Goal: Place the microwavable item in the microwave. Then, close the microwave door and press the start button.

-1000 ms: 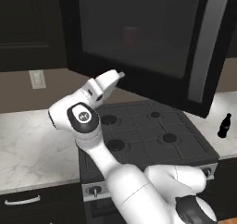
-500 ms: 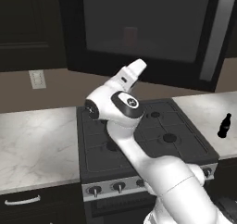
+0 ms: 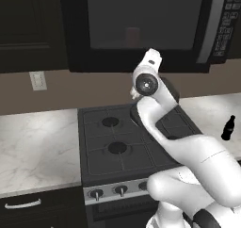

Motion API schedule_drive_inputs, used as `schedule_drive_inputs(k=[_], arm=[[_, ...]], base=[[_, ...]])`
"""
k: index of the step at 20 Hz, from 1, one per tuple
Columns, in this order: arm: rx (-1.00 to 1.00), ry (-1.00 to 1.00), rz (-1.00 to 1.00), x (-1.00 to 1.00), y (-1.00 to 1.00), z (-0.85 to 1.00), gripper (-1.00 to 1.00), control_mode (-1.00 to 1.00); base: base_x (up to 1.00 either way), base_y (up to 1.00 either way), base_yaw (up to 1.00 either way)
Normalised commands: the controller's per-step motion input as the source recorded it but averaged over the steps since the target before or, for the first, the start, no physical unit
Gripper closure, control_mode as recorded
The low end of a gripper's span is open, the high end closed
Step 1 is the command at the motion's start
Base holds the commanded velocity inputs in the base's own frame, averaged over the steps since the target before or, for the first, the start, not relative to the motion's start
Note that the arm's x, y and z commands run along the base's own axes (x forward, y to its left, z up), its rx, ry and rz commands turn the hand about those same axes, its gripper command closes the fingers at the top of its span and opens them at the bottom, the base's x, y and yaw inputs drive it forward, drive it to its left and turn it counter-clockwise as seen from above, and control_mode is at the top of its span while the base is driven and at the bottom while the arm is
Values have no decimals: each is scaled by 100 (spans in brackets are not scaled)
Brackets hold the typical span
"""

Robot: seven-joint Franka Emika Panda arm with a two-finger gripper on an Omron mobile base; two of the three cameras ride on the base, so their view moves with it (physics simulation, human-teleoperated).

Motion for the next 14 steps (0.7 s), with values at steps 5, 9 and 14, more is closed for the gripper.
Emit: schedule_drive_inputs(k=[5, 9, 14], arm=[[0, 29, 32, 69, 0, 0, -100, -100], [0, 14, 25, 58, 0, 0, -100, -100], [0, 1, 21, 7, 6, -4, -100, -100]], base=[[0, 0, 0], [0, 0, 0], [0, 0, 0]])
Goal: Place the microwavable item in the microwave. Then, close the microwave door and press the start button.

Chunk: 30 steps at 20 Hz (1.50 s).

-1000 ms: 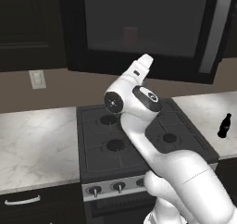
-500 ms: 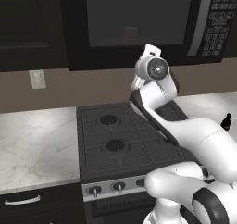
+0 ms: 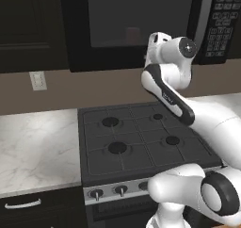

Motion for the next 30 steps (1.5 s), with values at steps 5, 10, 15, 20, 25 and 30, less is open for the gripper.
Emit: schedule_drive_inputs(k=[5, 10, 15, 20, 25, 30], arm=[[0, -12, 14, -95, -7, 0, -100, -100], [2, -14, 8, -100, -42, 0, -100, -100], [12, -2, 1, -81, -95, 0, -100, -100], [17, -1, 0, -48, -100, -2, -100, -100], [24, -9, 0, -9, -98, 0, -100, -100], [18, -3, 0, 20, -65, 0, -100, -100]], base=[[0, 0, 0], [0, 0, 0], [0, 0, 0], [0, 0, 0], [0, 0, 0], [0, 0, 0]])
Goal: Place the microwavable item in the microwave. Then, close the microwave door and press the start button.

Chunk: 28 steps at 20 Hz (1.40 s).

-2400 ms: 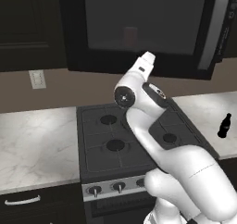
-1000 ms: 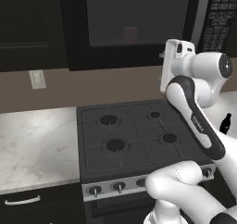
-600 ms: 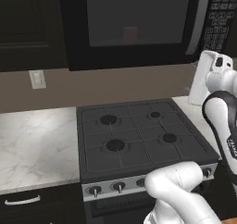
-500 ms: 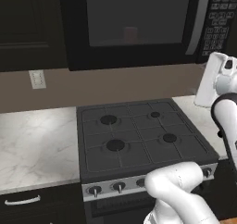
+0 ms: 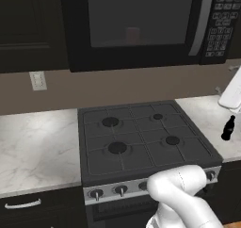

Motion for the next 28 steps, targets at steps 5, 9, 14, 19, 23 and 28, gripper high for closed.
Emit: schedule_drive_inputs(k=[5, 9, 14, 19, 23, 28], arm=[[10, 0, 3, 44, -30, 0, -100, -100], [8, 0, 6, 53, -38, 0, -100, -100], [2, 0, 8, 38, -28, 10, -100, -100], [0, 3, 8, 34, -8, 10, -100, -100], [0, 5, 8, 28, -17, 0, -100, -100], [0, 3, 8, 26, -22, 0, -100, -100]], base=[[0, 0, 0], [0, 0, 0], [0, 0, 0], [0, 0, 0], [0, 0, 0], [0, 0, 0]])
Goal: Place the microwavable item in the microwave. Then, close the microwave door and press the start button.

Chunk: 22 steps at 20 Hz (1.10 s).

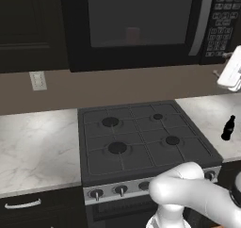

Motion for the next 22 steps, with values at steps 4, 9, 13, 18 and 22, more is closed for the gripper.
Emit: schedule_drive_inputs(k=[4, 9, 13, 18, 22], arm=[[0, 5, 5, 30, -10, -1, -100, -100], [0, 8, 4, 37, -3, -9, -100, -100], [0, 9, 4, 36, -2, -13, -100, -100], [0, 6, 4, 34, -12, -4, -100, -100], [0, 1, 1, 19, -1, -18, -100, -100]], base=[[0, 0, 0], [0, 0, 0], [0, 0, 0], [0, 0, 0], [0, 0, 0]])
